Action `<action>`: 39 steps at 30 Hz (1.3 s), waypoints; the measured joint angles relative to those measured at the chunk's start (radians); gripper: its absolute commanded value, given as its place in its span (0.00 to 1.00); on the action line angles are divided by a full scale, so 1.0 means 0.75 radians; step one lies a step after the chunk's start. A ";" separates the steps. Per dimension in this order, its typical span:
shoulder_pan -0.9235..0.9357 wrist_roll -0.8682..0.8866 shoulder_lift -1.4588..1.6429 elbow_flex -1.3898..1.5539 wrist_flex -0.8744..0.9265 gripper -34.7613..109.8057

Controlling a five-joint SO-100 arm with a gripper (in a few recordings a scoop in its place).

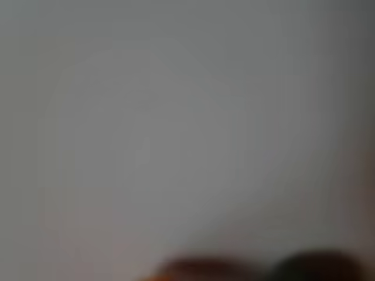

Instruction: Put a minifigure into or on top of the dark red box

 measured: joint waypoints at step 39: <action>0.029 0.008 0.055 0.022 0.018 0.26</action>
